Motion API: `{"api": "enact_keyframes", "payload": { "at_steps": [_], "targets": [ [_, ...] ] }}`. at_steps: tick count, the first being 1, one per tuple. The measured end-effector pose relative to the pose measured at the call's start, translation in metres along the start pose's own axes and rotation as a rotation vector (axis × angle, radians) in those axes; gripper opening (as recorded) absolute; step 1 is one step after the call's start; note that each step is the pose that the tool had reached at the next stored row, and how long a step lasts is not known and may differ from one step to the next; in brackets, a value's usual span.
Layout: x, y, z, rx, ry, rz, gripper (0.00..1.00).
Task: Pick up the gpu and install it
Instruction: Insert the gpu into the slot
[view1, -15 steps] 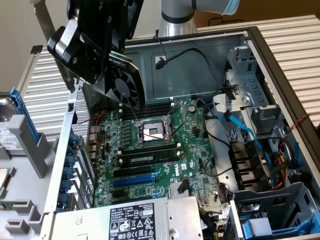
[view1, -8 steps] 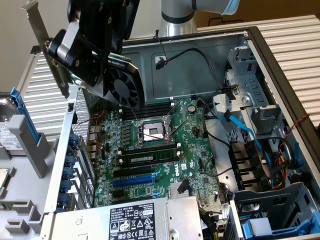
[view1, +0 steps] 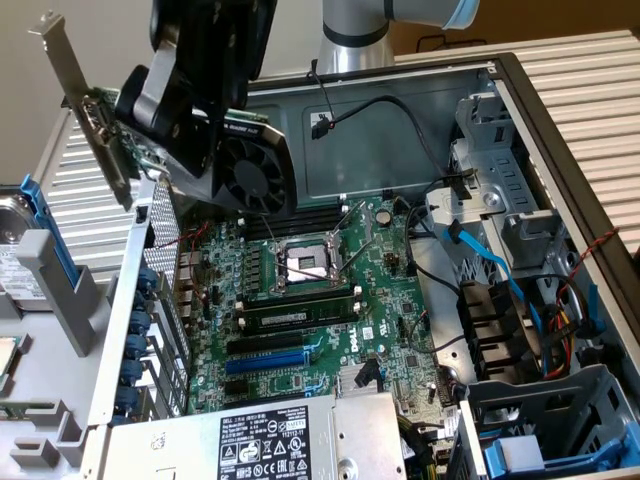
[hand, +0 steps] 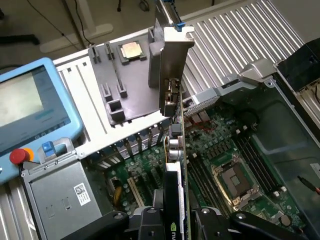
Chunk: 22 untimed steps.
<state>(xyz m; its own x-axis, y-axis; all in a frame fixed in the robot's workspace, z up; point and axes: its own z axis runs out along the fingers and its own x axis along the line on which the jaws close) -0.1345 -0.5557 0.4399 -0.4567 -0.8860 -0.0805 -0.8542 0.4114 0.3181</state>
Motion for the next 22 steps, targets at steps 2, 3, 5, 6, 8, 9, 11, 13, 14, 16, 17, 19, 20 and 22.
{"api": "enact_keyframes", "payload": {
  "at_steps": [2, 3, 5, 6, 8, 9, 11, 13, 14, 16, 17, 19, 20, 22],
  "targets": [
    [-0.0005, -0.001, -0.0002, -0.001, 0.004, -0.012, 0.29],
    [-0.0005, -0.001, -0.0002, -0.0011, 0.004, -0.012, 0.29],
    [-0.0005, -0.001, -0.0002, -0.0011, 0.0041, -0.012, 0.29],
    [-0.0007, -0.0014, -0.0004, -0.0014, 0.0052, -0.016, 0.29],
    [-0.0008, -0.0014, -0.0004, -0.0041, 0.016, -0.047, 0.29],
    [-0.0008, -0.0015, -0.0004, -0.0055, 0.0215, -0.064, 0.29],
    [-0.0008, -0.0015, -0.0004, -0.0082, 0.033, -0.098, 0.29],
    [-0.0008, -0.0015, -0.0004, -0.0104, 0.0441, -0.133, 0.29],
    [-0.0009, -0.0017, -0.0004, -0.0112, 0.0488, -0.148, 0.29],
    [-0.0012, -0.0023, -0.0006, -0.0124, 0.0557, -0.169, 0.29],
    [-0.0013, -0.0025, -0.0006, -0.0128, 0.0591, -0.18, 0.29],
    [-0.0014, -0.0028, -0.0007, -0.0141, 0.0648, -0.197, 0.29],
    [-0.0014, -0.0028, -0.0007, -0.0142, 0.0649, -0.198, 0.29],
    [-0.0014, -0.0029, -0.0008, -0.0142, 0.065, -0.198, 0.29]
  ]
}}
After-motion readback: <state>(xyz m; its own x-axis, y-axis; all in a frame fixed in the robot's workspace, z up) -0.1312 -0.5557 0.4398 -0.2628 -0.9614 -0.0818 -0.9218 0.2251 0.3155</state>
